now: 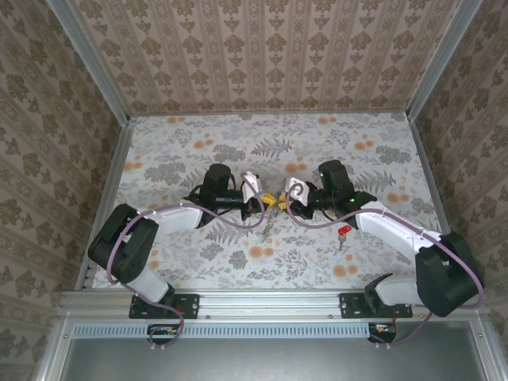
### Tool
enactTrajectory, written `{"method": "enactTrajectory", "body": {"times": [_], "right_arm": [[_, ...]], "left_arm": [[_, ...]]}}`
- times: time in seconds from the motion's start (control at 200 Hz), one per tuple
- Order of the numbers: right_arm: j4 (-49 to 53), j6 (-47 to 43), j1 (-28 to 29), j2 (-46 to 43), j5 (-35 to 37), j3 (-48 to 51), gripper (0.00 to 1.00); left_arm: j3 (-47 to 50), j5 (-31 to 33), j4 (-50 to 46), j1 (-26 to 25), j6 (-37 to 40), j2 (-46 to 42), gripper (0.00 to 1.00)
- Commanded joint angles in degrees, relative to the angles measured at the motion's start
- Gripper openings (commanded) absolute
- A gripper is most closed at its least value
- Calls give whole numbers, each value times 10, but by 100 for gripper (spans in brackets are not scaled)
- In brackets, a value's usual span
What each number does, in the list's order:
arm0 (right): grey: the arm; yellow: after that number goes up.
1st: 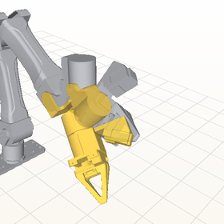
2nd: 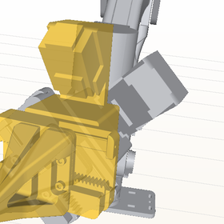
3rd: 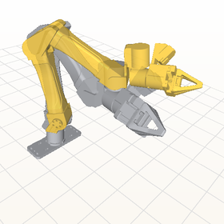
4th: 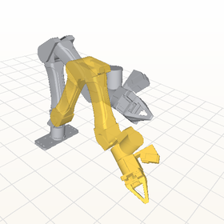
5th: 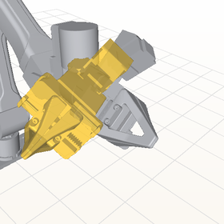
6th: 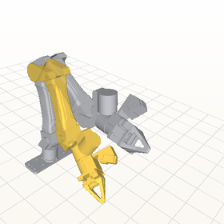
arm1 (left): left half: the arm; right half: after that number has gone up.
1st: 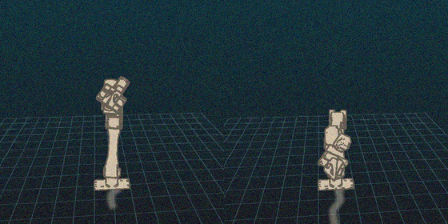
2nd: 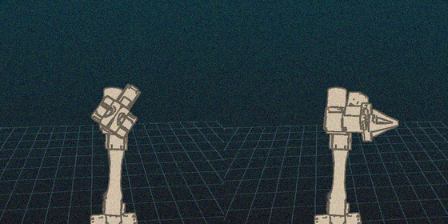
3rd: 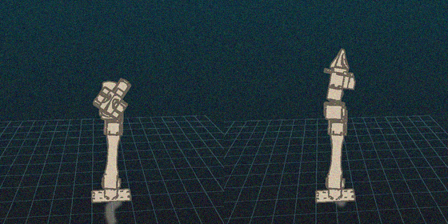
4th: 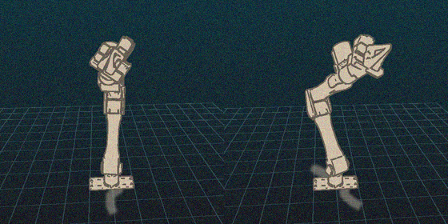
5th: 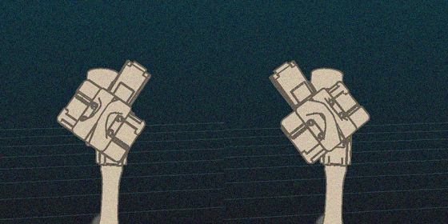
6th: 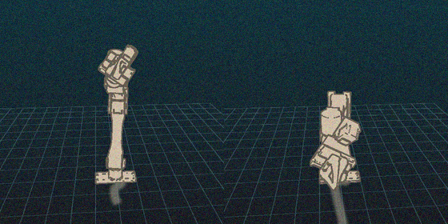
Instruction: Put the keys on the keyring
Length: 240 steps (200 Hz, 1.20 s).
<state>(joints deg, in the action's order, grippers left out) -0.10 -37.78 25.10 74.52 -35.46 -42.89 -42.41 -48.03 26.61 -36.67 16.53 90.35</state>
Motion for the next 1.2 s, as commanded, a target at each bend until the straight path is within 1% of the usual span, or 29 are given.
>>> {"method": "enactTrajectory", "body": {"times": [0.0,0.21,0.335,0.44,0.54,0.785,0.83,0.875,0.945,1.005,1.075,1.13,1.14,1.17,1.195], "right_arm": [[-27,-13,-6,-13,23,11,27],[-32,-1,-6,21,-11,-11,29],[-11,-4,-6,41,-41,-33,29],[-17,0,-6,48,-38,-37,29],[-16,1,-6,66,-44,-42,21],[6,-6,-6,78,-56,-49,23],[7,-6,-6,79,-53,-50,20],[7,-6,-6,79,-53,-50,14],[13,-5,-5,81,-51,-53,13],[27,-11,-6,81,-51,-59,6],[46,-13,-6,78,-51,-69,2],[57,-17,-5,72,-53,-75,0],[60,-18,-5,71,-53,-77,0],[69,-19,-4,68,-53,-82,0],[78,-22,-4,66,-53,-87,0]], "left_arm": [[-10,-16,4,1,15,-22,0],[-12,-20,3,1,15,-23,0],[-13,-21,1,1,16,-24,0],[-12,-21,0,1,17,-26,0],[-12,-21,-1,1,17,-26,0],[-10,-21,0,2,17,-29,0],[-10,-22,-1,2,17,-29,0],[-10,-21,0,2,17,-29,0],[-9,-21,0,3,17,-29,0],[-9,-19,-1,4,18,-29,0],[-11,-15,-10,5,22,-29,0],[-15,-8,-34,4,36,-30,0],[-16,-7,-38,4,40,-29,1],[-21,0,-58,5,49,-29,8],[-25,6,-75,5,58,-28,11]]}}
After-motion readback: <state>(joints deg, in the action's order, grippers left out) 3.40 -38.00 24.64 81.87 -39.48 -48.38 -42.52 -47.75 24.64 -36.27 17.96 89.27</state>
